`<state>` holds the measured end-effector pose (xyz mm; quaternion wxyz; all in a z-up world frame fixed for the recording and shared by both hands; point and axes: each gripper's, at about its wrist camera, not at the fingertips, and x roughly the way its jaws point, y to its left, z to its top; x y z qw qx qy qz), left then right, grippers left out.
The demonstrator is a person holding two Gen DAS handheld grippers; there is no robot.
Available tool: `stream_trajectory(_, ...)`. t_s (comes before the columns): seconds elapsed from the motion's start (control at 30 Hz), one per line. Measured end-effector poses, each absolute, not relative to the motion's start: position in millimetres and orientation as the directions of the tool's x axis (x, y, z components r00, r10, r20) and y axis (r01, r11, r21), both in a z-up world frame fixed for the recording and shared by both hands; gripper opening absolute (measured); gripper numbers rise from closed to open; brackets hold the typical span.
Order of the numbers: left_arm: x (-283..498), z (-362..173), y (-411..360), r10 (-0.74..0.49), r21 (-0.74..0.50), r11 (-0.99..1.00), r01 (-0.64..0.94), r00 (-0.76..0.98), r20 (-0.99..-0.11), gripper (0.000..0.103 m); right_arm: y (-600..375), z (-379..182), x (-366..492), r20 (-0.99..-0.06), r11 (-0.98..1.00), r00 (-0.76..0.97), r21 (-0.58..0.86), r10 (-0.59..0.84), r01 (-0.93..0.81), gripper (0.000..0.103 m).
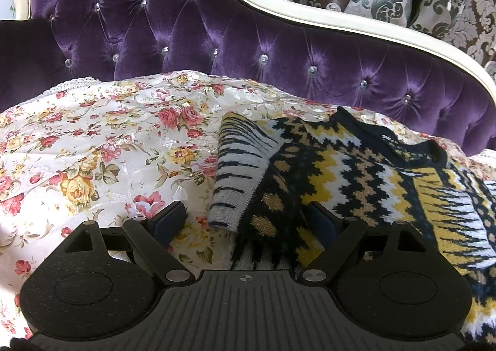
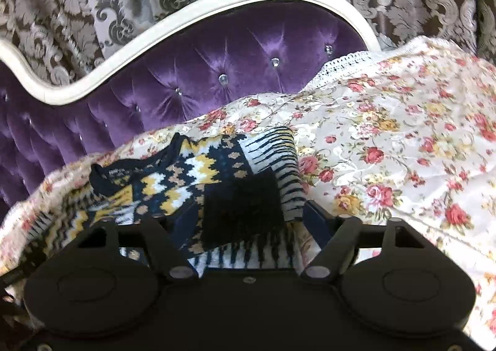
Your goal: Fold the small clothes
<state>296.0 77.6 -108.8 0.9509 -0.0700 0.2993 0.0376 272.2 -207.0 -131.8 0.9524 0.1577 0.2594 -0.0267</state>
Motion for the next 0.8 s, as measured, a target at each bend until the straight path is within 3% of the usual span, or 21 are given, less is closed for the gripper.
stream_trajectory(0.1, 296, -109, 78, 0.030, -0.111, 0.987, -0.114, 0.818, -0.574, 0.086, -205, -140, 278, -0.514, 0.958, 0.857, 0.259, 0.031, 0.121, 0.073)
stream_trajectory(0.23, 296, -109, 78, 0.031, -0.110, 0.987, -0.114, 0.818, -0.574, 0.086, -204, -142, 273, -0.487, 0.971, 0.873, 0.217, 0.016, 0.103, 0.050)
stream_trajectory(0.47, 296, -109, 78, 0.032, -0.108, 0.987, -0.115, 0.818, -0.575, 0.086, -207, -135, 262, -0.458, 0.972, 0.889, 0.216, 0.022, 0.087, 0.030)
stream_trajectory(0.53, 296, -109, 78, 0.032, -0.109, 0.987, -0.115, 0.818, -0.575, 0.086, -206, -135, 260, -0.447, 0.967, 0.892, 0.248, 0.070, 0.048, 0.019)
stream_trajectory(0.6, 296, -109, 78, 0.032, -0.109, 0.987, -0.115, 0.818, -0.575, 0.086, -206, -137, 264, -0.460, 0.958, 0.881, 0.286, 0.110, 0.029, 0.022)
stream_trajectory(0.63, 296, -109, 78, 0.032, -0.108, 0.987, -0.115, 0.818, -0.575, 0.086, -206, -139, 266, -0.467, 0.952, 0.876, 0.304, 0.120, 0.032, 0.028)
stream_trajectory(0.8, 297, -108, 78, 0.033, -0.106, 0.988, -0.115, 0.818, -0.575, 0.086, -209, -145, 272, -0.472, 0.932, 0.870, 0.360, 0.143, 0.042, 0.029)
